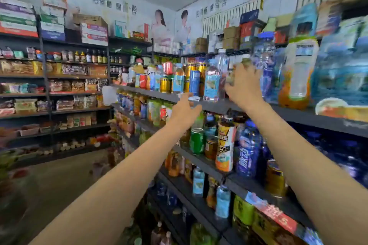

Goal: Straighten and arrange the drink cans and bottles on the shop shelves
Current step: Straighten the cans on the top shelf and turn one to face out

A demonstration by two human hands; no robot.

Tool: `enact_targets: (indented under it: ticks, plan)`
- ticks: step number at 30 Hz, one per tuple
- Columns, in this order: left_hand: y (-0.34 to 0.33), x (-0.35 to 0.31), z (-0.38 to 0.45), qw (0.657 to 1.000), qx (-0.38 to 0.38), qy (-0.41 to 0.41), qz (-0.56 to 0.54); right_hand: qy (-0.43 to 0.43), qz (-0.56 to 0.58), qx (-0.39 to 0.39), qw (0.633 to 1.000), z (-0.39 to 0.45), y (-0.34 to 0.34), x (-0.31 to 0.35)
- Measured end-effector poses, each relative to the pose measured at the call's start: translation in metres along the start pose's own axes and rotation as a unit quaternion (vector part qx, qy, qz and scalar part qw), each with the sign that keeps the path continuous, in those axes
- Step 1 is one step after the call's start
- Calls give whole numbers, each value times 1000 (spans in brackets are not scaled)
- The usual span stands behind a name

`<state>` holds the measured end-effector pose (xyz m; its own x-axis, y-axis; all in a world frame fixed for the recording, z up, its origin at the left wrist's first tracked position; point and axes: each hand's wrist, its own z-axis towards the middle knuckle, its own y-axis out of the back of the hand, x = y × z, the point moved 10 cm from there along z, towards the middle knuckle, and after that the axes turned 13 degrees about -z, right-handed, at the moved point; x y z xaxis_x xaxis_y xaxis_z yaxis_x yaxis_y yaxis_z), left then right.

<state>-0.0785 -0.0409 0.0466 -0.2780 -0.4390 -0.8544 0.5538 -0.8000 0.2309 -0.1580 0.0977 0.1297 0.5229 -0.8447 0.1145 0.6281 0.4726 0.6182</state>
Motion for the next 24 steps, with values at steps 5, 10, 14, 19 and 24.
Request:
enact_targets:
  ticks: [5, 10, 14, 19, 24]
  plan:
    - [-29, 13, 71, 998, 27, -41, -51, -137, -35, -58, 988, 36, -19, -46]
    - [-75, 8, 121, 983, 93, -121, -99, -201, -115, -91, 969, 50, -34, -73]
    - [-108, 2, 135, 961, 178, -173, -119, -237, -125, -115, 956, 48, -46, -80]
    - [-118, -5, 153, 933, 242, -152, -217, -200, -54, -177, 962, 51, -39, -64]
    - [-105, -27, 135, 866, 261, -188, -383, -96, -61, -237, 965, 22, -15, -10]
